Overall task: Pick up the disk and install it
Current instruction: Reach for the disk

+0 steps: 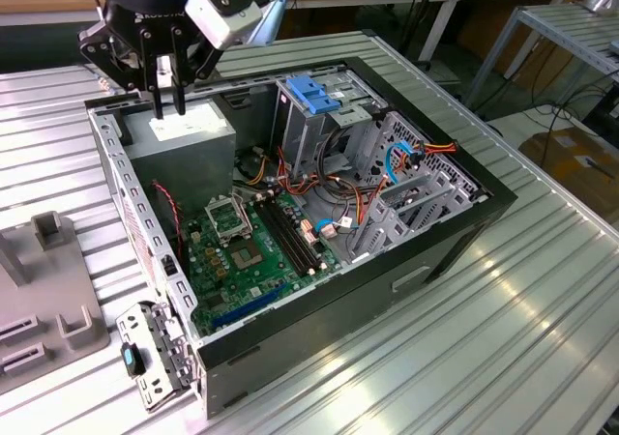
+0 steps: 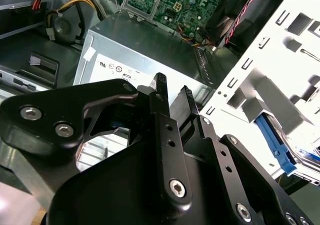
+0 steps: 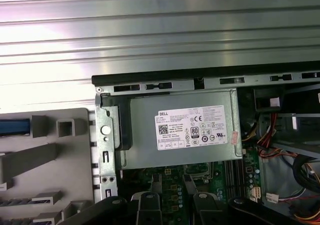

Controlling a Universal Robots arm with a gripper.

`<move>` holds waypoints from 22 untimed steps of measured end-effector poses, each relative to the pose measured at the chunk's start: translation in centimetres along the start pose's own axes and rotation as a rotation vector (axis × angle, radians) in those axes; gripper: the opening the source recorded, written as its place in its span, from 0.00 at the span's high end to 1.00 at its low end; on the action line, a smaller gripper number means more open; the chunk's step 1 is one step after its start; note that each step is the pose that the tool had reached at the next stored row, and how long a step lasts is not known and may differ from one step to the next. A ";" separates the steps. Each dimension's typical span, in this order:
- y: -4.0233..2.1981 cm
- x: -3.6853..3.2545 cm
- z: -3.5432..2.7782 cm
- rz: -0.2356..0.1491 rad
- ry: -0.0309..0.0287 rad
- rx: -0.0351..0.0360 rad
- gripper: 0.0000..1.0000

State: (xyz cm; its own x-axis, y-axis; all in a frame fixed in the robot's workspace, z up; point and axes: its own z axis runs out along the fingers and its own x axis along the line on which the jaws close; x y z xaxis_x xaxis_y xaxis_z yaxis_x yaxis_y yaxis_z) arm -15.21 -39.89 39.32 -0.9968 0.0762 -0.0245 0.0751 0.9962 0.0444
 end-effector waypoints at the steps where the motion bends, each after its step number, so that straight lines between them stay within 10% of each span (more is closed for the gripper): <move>1: 0.00 0.06 0.00 0.000 0.0000 0.0001 0.69; 22: -0.08 1.05 -0.03 0.000 0.0000 0.0000 0.69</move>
State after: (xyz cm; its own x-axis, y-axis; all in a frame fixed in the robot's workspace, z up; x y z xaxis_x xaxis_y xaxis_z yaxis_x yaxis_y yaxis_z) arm -16.26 -39.89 39.31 -0.9968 0.0762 -0.0245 0.0751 0.9962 0.0444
